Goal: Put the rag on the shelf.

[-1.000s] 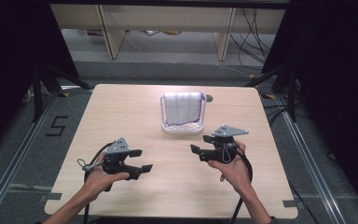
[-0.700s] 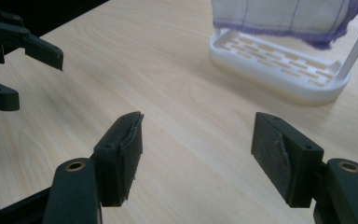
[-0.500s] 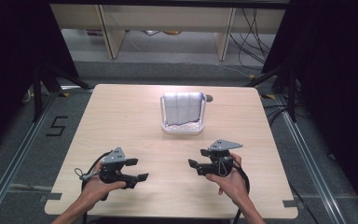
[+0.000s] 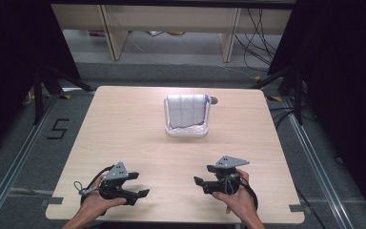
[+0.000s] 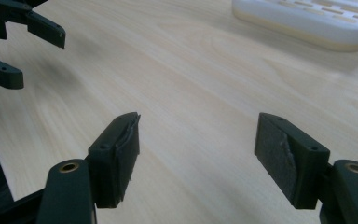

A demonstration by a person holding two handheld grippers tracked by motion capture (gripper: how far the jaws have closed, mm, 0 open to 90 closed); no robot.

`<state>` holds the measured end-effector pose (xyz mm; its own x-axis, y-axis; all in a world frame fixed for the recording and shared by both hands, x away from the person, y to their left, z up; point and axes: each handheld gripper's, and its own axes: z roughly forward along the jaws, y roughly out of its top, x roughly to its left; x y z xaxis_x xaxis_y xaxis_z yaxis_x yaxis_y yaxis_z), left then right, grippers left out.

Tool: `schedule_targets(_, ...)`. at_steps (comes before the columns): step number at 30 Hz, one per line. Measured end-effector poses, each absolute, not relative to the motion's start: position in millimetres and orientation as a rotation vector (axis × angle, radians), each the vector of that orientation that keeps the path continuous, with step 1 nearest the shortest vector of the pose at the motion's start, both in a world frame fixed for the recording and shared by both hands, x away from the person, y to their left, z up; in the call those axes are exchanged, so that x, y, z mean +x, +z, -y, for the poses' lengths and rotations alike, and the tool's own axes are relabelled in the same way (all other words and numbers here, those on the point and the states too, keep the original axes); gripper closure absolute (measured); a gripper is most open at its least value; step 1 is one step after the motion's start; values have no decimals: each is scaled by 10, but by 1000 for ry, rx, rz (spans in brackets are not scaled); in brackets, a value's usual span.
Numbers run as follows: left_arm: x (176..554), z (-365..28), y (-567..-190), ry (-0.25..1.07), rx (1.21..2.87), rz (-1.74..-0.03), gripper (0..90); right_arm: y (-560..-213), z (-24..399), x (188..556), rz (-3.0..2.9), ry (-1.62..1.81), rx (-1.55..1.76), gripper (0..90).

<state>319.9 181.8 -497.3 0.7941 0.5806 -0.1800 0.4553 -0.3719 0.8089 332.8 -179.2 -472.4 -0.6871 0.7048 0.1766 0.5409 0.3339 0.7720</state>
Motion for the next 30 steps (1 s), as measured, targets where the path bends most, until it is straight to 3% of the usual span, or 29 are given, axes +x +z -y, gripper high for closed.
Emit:
schedule_targets(10,3098,-1874,-5021,187,2016,-783,178,-4800,1788,3143,-2436,1270,1112,220)
schedule_targets(30,2943,-1912,-5118,219,2091,-751,154,-4900,1807,2903,-2476,1103,1069,171)
